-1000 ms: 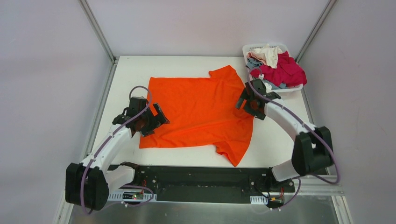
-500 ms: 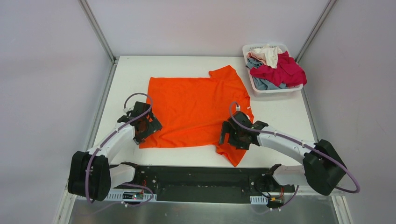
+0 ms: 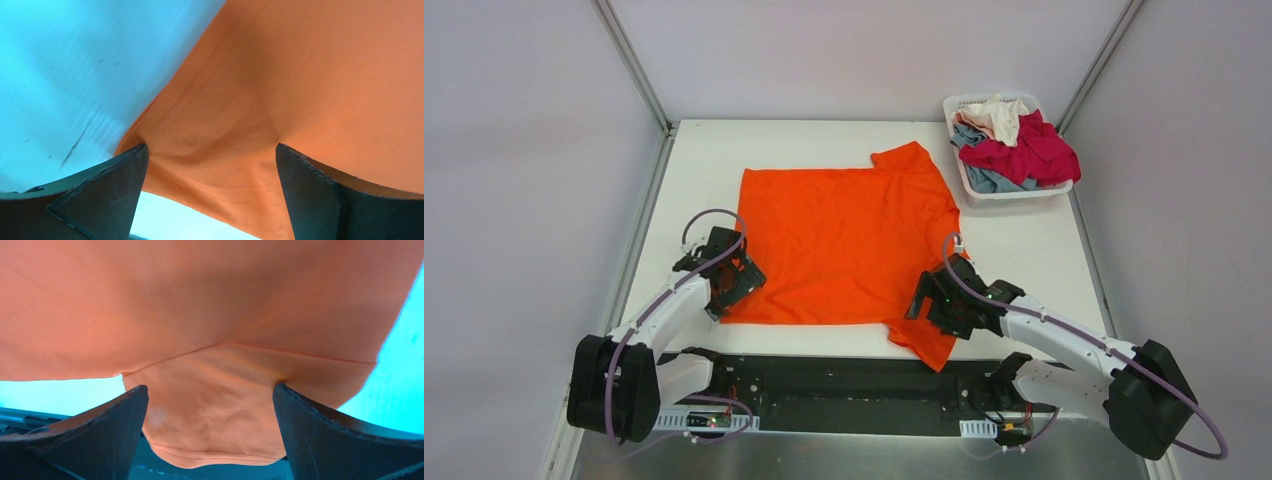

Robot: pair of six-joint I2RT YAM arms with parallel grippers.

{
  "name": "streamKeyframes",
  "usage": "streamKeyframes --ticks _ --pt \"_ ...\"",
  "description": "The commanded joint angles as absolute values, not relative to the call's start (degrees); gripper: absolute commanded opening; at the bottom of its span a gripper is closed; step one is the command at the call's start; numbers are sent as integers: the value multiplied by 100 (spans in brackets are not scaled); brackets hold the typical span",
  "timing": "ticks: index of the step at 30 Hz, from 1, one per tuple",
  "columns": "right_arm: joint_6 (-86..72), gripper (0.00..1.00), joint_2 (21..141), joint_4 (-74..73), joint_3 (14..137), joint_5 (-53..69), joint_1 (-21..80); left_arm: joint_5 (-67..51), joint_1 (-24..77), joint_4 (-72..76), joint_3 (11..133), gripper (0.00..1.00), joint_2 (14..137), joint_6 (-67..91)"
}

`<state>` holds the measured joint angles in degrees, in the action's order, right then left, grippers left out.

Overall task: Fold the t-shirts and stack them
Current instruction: Flatten out the tshirt, then grab the side of the flattened tshirt closest away from the robot with both arms

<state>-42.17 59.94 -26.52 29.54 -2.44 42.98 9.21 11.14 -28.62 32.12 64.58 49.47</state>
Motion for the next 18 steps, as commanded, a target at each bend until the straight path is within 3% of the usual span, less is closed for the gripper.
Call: streamKeyframes --ticks 1,7,14,18 --pt "-4056 99 5737 -3362 3121 -655 4314 1342 1047 -3633 3213 99 6021 5137" --pt "-3475 99 5546 -4012 3989 -887 4584 1346 1046 -3986 3409 99 5404 5169" --pt "-4234 96 6002 -5304 4386 -1611 6112 2146 1046 -4852 3312 99 5102 5883" --pt "-4788 91 6174 -5500 4201 -1598 6704 2186 1043 -4926 3128 92 5036 6139"
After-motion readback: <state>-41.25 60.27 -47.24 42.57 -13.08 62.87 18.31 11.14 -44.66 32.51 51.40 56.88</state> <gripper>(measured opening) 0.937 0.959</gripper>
